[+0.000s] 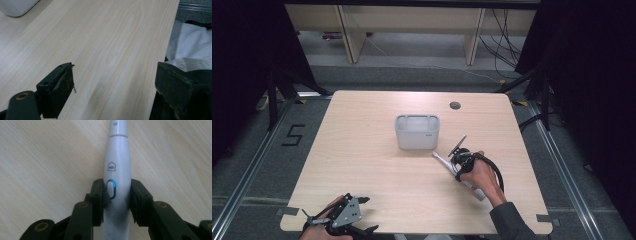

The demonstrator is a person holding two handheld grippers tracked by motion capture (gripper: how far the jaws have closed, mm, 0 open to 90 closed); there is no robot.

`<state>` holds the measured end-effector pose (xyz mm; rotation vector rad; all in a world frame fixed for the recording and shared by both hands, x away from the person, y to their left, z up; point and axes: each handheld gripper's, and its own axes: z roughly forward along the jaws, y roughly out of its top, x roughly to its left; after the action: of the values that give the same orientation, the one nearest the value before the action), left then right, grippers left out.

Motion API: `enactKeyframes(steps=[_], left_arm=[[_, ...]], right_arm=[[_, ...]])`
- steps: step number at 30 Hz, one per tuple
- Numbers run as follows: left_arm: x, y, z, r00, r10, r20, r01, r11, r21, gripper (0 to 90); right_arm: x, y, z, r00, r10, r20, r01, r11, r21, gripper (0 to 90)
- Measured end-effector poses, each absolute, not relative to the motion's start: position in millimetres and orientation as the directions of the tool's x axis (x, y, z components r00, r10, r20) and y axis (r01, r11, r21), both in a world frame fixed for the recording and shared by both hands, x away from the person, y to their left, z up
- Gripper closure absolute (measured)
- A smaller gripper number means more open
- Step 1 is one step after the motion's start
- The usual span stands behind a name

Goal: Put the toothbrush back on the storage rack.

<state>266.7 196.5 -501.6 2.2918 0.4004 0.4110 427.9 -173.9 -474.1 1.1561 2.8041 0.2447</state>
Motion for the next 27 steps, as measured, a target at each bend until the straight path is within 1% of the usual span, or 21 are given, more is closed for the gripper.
enactKeyframes(steps=[1, 2, 4, 8, 9, 12, 14, 19, 20, 21, 25, 27], left_arm=[[266.4, 195.4, -502.9, 0.898, 0.414, 0.153, 0.169, -0.644, 0.746, 14.8], [266.5, 195.6, -502.7, 0.896, 0.414, 0.159, 0.167, -0.646, 0.745, 14.8], [266.9, 196.3, -501.9, 0.899, 0.404, 0.170, 0.158, -0.660, 0.734, 14.8], [266.7, 195.8, -502.1, 0.898, 0.411, 0.157, 0.168, -0.649, 0.742, 14.8], [267.5, 196.4, -501.6, 0.899, 0.404, 0.170, 0.160, -0.664, 0.731, 14.8], [266.4, 195.4, -503.1, 0.897, 0.414, 0.153, 0.169, -0.644, 0.746, 14.8], [267.0, 196.3, -501.5, 0.899, 0.405, 0.165, 0.163, -0.661, 0.732, 14.8], [266.7, 195.3, -503.1, 0.896, 0.416, 0.155, 0.169, -0.643, 0.747, 14.8], [266.4, 195.3, -503.1, 0.897, 0.415, 0.154, 0.170, -0.643, 0.747, 14.8], [266.0, 195.6, -502.4, 0.899, 0.412, 0.151, 0.174, -0.651, 0.739, 14.8], [266.6, 195.2, -503.2, 0.897, 0.415, 0.154, 0.170, -0.643, 0.747, 14.8], [266.3, 195.3, -503.2, 0.897, 0.415, 0.153, 0.171, -0.643, 0.747, 14.8]], right_arm=[[427.2, -174.5, -474.0, -0.713, 0.700, -0.034, 0.683, 0.705, 0.191, 66.5], [425.7, -174.4, -473.0, -0.709, 0.705, -0.023, 0.690, 0.699, 0.189, 66.5], [424.9, -176.0, -471.4, -0.720, 0.693, -0.035, 0.675, 0.711, 0.199, 66.5], [420.8, -178.2, -465.4, -0.724, 0.689, -0.044, 0.666, 0.714, 0.216, 66.5], [419.0, -179.1, -462.4, -0.720, 0.692, -0.050, 0.666, 0.710, 0.230, 66.5], [415.0, -182.6, -454.6, -0.717, 0.695, -0.053, 0.659, 0.701, 0.273, 66.6], [412.7, -184.8, -450.3, -0.713, 0.699, -0.049, 0.658, 0.692, 0.298, 66.6], [408.2, -194.5, -440.1, -0.714, 0.697, -0.065, 0.629, 0.680, 0.375, 66.6], [405.8, -196.0, -437.0, -0.699, 0.713, -0.057, 0.644, 0.662, 0.384, 66.6], [406.2, -198.8, -434.7, -0.711, 0.700, -0.066, 0.625, 0.672, 0.397, 66.6], [401.5, -207.6, -420.7, -0.675, 0.737, -0.035, 0.649, 0.615, 0.448, 66.7], [400.3, -212.4, -413.4, -0.664, 0.747, -0.038, 0.640, 0.594, 0.487, 66.6]])
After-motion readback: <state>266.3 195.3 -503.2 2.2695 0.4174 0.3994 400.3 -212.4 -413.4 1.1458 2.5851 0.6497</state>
